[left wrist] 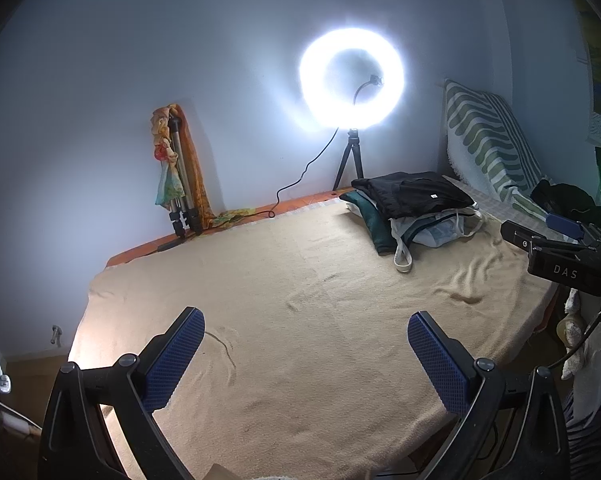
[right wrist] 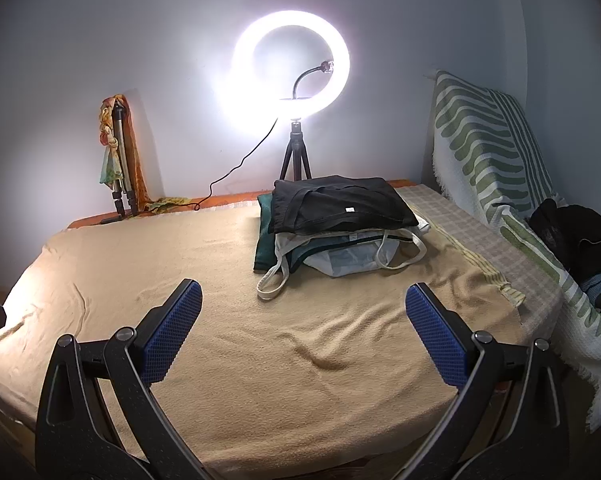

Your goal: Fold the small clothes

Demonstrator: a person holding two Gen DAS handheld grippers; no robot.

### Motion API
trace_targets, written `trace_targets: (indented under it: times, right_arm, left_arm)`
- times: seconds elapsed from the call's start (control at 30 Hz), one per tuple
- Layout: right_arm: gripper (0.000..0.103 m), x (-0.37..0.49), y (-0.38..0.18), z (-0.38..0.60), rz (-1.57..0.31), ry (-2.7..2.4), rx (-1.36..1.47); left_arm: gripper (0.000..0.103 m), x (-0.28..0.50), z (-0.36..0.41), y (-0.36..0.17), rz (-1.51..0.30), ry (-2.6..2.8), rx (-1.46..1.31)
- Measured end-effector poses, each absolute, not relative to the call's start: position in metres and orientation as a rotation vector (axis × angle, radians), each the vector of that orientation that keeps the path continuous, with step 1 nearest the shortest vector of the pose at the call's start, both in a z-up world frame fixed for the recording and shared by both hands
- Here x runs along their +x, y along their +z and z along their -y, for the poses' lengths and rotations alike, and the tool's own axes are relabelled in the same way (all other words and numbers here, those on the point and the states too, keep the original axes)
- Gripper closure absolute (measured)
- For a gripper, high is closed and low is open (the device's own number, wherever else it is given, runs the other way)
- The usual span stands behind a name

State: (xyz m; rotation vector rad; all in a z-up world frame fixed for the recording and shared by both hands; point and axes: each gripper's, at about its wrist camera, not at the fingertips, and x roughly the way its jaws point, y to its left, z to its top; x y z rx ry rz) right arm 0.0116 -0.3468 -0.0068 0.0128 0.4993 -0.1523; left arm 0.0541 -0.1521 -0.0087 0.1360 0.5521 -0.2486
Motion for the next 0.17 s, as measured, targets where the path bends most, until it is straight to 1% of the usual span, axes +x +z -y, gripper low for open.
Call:
trace_targets:
  times: [0.17]
  right_arm:
    - [0.000, 0.0125, -0.0076, 0.3450, -0.501, -0.150, 0.012]
  left_arm:
    - [0.000, 0.0541, 0.1521, -0.0101, -0.555, -0.242, 0.131]
